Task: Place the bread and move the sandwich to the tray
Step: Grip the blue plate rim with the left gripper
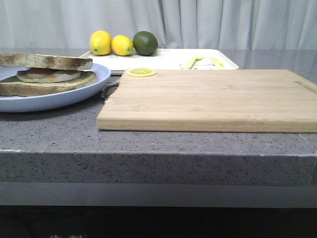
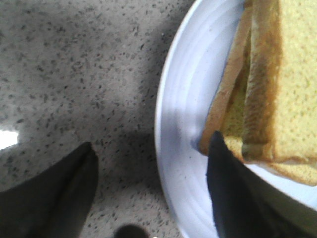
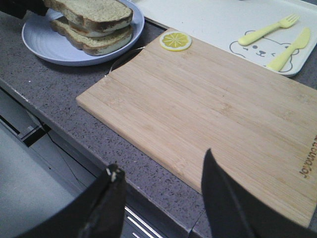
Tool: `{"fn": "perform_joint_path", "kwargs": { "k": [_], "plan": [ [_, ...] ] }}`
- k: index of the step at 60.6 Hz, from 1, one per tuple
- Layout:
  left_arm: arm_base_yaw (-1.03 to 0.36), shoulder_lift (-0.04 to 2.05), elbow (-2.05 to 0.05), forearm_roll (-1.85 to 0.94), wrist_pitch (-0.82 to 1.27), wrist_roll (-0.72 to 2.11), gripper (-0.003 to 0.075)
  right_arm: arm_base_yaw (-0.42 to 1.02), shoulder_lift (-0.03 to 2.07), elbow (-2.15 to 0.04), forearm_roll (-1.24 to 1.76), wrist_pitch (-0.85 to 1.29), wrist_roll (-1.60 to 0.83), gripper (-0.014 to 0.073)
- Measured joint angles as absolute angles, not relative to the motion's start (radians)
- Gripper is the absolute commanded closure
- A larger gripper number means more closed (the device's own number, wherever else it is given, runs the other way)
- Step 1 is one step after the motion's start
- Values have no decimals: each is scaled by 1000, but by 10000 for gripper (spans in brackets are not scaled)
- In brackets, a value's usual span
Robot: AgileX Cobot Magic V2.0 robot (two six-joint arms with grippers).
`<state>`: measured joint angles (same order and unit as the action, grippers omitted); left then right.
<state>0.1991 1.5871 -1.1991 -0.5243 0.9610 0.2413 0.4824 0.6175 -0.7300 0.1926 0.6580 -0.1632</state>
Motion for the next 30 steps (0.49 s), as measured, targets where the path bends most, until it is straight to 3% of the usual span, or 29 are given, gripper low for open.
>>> {"fn": "perform_joint_path", "kwargs": {
  "k": [12,30],
  "plan": [
    [199,1605,-1199,-541,949,246,453,482,618,-730,193,658,-163,212],
    [199,1663,-1201,-587,940,246,459,482,618,-730,193,658,-163,212]
  ]
}}
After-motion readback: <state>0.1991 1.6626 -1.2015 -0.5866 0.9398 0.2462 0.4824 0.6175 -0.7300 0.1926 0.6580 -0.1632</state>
